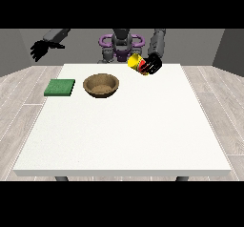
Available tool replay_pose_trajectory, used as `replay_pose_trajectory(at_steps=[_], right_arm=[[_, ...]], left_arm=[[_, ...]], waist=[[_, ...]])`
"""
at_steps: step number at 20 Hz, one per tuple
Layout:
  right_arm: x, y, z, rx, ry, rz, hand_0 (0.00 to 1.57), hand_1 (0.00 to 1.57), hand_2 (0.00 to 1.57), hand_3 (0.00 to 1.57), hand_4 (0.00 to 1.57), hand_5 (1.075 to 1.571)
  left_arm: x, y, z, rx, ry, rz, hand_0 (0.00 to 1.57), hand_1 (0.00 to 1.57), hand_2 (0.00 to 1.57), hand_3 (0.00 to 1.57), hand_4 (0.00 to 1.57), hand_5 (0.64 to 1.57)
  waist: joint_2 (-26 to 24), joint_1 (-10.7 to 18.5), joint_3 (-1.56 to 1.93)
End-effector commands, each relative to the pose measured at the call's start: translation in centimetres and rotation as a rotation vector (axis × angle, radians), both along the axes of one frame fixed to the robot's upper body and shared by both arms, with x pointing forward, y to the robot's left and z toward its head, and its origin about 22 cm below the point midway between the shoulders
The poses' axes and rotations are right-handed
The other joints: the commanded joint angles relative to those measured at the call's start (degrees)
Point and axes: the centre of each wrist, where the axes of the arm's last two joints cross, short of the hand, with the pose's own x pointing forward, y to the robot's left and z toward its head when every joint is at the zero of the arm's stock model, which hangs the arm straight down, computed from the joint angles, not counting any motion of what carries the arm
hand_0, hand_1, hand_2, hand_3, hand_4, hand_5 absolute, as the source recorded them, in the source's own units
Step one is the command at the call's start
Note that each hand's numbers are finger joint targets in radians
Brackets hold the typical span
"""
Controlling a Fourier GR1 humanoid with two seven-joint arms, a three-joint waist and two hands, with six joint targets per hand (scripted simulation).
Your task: Pick the cup and pour the ball into the bowl, then pick the bowl and place it on the pad
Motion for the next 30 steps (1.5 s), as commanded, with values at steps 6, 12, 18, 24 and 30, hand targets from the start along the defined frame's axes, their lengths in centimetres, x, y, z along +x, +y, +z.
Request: replay_pose_trajectory(at_steps=[6,12,18,24,30], right_arm=[[-3.2,-1.7,-4.4,0.000,0.063,-0.107,0.00,0.00,0.00,0.00,0.00,1.558],[-3.5,-1.4,-5.2,0.010,0.125,-0.106,0.00,0.00,0.00,0.00,0.00,1.554],[-3.9,-1.9,-5.5,0.017,0.162,-0.080,0.00,0.00,0.00,0.00,0.00,1.547],[-2.3,-2.0,-4.3,-0.033,0.142,-0.091,0.00,0.00,0.00,0.18,0.00,1.534],[3.0,2.2,-1.9,-0.012,0.084,-0.035,0.00,0.00,0.00,0.27,0.00,1.527]], left_arm=[[-0.4,-5.8,2.3,0.151,0.055,-0.064,1.40,1.40,1.57,1.57,1.11,1.567],[-0.6,-8.0,2.3,0.373,0.046,-0.048,1.35,1.35,1.57,1.57,1.05,1.569],[-2.0,-12.7,2.5,0.537,0.032,-0.049,0.94,0.94,1.57,1.57,0.91,1.571],[-2.9,-15.0,4.1,0.657,-0.004,-0.070,0.55,0.55,1.57,1.57,0.93,1.565],[-3.6,-17.3,4.7,0.818,-0.134,-0.013,0.37,0.37,1.57,1.57,0.90,1.570]], waist=[[-4.07,5.94,-0.13],[-6.69,6.16,-0.12],[-9.34,4.42,-0.10],[-6.87,5.86,-0.12],[-3.53,2.44,-0.13]])
